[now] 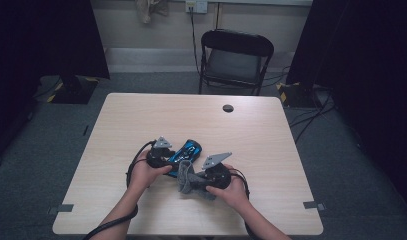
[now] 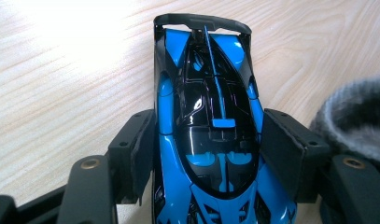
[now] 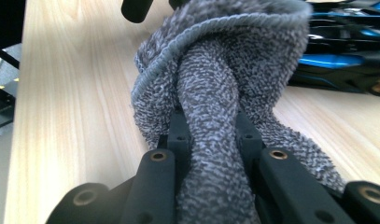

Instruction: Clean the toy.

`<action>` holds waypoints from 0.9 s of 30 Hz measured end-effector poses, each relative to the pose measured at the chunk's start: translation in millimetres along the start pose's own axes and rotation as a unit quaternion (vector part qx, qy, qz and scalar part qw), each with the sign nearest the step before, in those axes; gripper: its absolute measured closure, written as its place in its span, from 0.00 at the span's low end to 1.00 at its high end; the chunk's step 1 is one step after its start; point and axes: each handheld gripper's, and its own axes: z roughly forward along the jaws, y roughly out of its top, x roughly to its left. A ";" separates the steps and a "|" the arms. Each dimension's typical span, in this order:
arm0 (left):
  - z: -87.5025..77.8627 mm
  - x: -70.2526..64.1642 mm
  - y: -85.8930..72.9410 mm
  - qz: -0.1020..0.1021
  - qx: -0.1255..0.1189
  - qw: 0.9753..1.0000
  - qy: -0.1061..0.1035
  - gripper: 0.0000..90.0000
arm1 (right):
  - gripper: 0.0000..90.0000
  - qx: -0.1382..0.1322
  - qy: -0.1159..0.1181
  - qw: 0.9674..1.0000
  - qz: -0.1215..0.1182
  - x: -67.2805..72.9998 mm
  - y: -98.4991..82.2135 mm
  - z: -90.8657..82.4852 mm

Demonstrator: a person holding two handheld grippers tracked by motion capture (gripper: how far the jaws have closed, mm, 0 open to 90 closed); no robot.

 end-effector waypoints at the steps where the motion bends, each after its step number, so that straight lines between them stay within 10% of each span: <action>1: -0.1 -0.1 -0.1 0.000 0.000 1.000 0.001 0.41 | 0.83 0.002 0.000 1.000 0.001 0.9 1.3 3.7; 13: -0.4 -1.3 -0.8 -0.004 -0.002 1.000 0.002 0.41 | 0.83 -0.001 0.010 1.000 0.004 2.3 12.4 36.5; 27: -0.9 -0.8 -2.1 -0.001 -0.004 1.000 0.001 0.41 | 0.83 0.005 0.003 1.000 0.006 -9.9 15.1 36.1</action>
